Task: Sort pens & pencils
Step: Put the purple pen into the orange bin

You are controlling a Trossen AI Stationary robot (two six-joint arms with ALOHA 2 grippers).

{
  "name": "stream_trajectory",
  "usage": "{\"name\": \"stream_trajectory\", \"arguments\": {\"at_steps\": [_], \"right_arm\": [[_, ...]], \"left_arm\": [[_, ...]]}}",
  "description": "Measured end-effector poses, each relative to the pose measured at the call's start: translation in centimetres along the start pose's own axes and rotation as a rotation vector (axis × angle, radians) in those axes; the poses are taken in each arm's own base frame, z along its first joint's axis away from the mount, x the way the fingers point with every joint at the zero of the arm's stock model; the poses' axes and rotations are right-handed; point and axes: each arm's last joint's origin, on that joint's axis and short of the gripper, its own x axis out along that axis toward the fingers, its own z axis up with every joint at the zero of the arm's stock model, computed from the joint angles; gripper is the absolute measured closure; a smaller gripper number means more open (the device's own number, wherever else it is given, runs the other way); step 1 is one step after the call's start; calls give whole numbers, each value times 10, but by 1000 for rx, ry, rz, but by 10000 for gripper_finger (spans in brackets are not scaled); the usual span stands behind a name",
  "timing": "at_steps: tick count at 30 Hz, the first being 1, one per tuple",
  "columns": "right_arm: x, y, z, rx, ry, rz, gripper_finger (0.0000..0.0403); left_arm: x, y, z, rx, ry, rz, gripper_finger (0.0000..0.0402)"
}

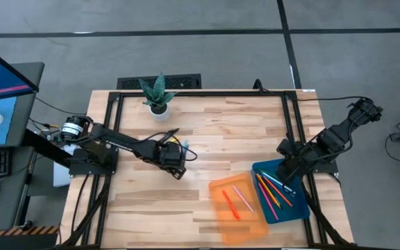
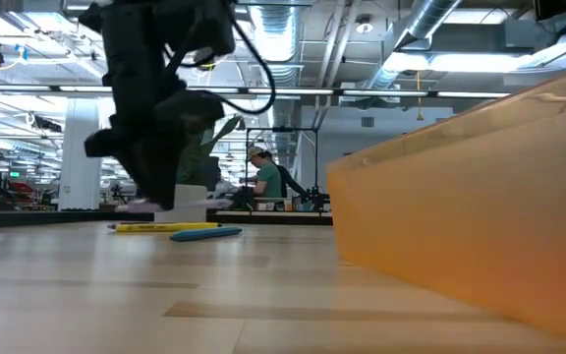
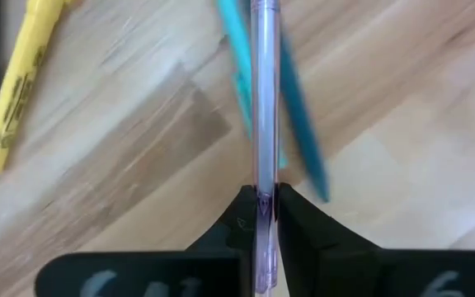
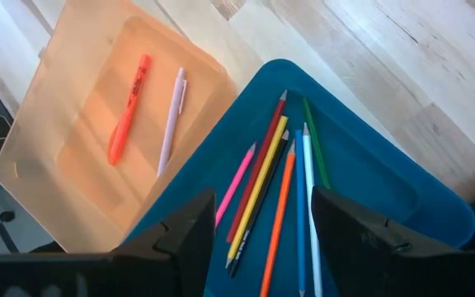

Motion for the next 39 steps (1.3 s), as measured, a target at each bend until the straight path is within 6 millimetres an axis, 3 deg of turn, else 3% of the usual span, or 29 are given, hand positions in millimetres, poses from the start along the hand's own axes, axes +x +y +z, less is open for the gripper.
{"name": "stream_trajectory", "arguments": {"at_steps": [14, 26, 34, 39], "right_arm": [[0, 0, 1, -9, -18, -6, 182], [0, 0, 1, -31, -18, -5, 182], [0, 0, 1, -36, -18, -5, 182], [0, 0, 1, -43, -18, -5, 182]], "left_arm": [[-42, -38, 17, 15, -130, -120, 387], [-99, -95, 19, 18, -422, -437, 386], [-118, -117, 6, -24, -568, -624, 386], [-117, -125, 3, -22, -587, -673, 386]]}}
